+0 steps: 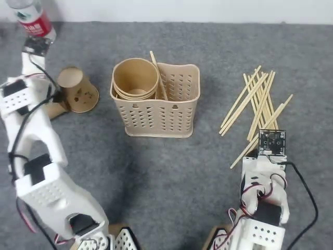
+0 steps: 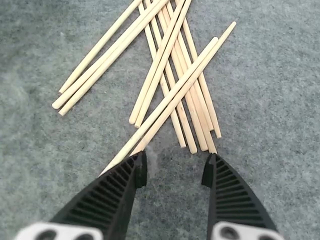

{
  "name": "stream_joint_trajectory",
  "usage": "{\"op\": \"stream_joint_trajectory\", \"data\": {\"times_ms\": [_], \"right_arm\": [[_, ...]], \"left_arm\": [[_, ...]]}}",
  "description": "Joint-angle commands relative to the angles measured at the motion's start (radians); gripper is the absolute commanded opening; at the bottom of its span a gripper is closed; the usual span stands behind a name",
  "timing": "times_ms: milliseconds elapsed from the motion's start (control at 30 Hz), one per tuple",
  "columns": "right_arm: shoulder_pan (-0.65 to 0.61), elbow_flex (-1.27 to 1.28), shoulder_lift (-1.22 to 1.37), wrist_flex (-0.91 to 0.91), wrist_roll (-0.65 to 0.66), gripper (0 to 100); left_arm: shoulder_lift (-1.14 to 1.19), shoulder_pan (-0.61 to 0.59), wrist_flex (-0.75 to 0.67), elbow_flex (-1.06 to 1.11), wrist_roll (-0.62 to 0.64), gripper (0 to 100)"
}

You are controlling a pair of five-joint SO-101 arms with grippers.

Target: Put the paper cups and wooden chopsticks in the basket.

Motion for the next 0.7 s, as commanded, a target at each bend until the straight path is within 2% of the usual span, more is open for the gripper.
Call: {"op": "stream_joint_trajectory", "data": {"times_ms": [0,300,567,667], "right_arm": [[0.005,0.014,-0.013,-0.018,0.017,19.1],[0.005,0.014,-0.013,-0.019,0.017,19.1],[0.005,0.014,-0.013,-0.018,0.017,19.1],[0.005,0.014,-0.013,-0.016,0.017,19.1]], "left_arm": [[-0.012,-0.052,-0.012,-0.045,-0.04,25],[-0.012,-0.206,-0.011,-0.042,-0.27,22],[-0.014,-0.292,-0.012,-0.044,-0.387,21],[-0.014,-0.31,-0.012,-0.044,-0.431,16]]}}
